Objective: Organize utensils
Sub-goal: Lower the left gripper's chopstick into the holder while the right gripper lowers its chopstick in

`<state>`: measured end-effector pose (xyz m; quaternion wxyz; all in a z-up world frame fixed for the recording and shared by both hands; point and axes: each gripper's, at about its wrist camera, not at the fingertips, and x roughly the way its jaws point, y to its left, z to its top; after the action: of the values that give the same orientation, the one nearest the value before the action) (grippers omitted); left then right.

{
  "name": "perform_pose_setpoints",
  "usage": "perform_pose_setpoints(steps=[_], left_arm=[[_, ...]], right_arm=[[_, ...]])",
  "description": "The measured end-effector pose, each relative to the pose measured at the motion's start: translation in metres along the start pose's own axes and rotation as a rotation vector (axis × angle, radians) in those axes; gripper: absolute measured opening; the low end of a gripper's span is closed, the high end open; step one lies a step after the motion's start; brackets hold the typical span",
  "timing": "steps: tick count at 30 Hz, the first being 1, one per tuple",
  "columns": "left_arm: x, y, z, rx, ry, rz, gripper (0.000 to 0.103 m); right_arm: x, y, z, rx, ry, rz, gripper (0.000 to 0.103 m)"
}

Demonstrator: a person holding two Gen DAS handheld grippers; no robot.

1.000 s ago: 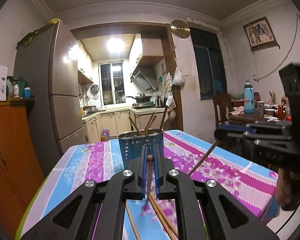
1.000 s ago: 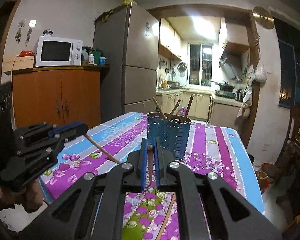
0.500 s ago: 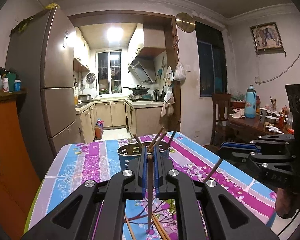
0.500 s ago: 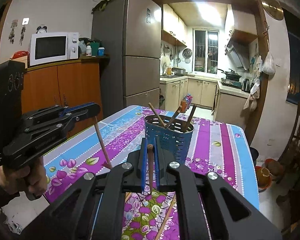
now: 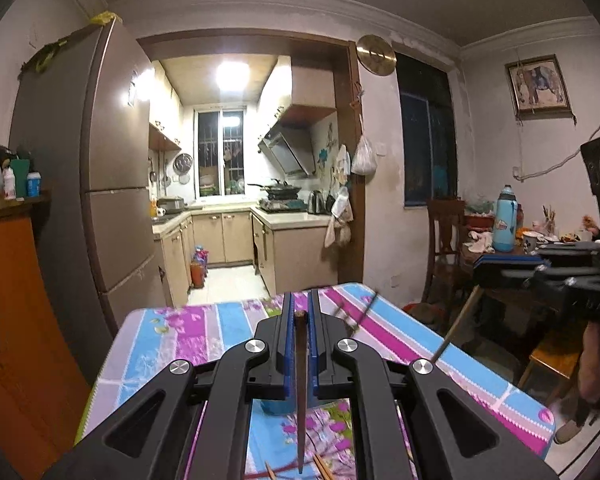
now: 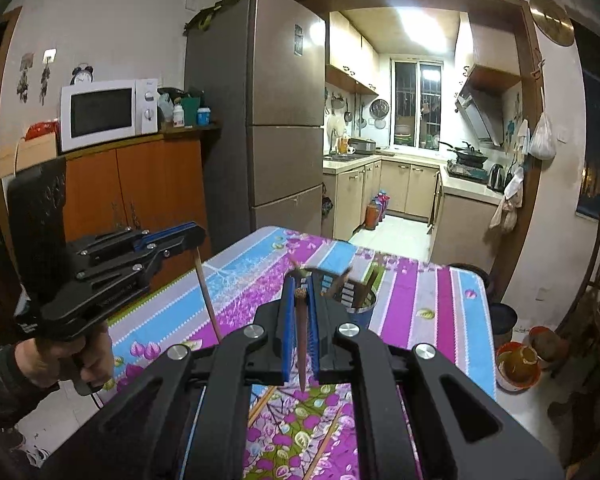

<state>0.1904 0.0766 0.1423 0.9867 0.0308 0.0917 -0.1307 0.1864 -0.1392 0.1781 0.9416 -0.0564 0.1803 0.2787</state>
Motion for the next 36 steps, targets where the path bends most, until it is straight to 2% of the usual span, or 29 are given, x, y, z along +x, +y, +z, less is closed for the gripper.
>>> perform_pose_setpoints(steps=[5,12,20,26,36], left_arm=[[0.005,0.018,0.044,-0.031,-0.043,0.018,0.008],[0.018,0.025,0.102,-0.022,-0.102,0.04,0.008],[0.052,0.025,0.145,-0.007,-0.142,0.046,0.008],[0.088,0.028,0.141,-0.024,-0.121,0.031,0.008],[0.15,0.04,0.087,-0.05,-0.011,0.02,0.008]], right_arm=[[-0.009,-0.008,0.042,-0.005,-0.025,-0.005,0.005],[-0.01,-0.024,0.096,-0.011,-0.063,-0.027,0.005],[0.027,-0.052,0.135,0.009,-0.085,-0.068,0.005],[0.072,-0.073,0.127,0.046,-0.045,-0.072,0.005],[0.126,-0.089,0.093,0.094,0.049,-0.055,0.005]])
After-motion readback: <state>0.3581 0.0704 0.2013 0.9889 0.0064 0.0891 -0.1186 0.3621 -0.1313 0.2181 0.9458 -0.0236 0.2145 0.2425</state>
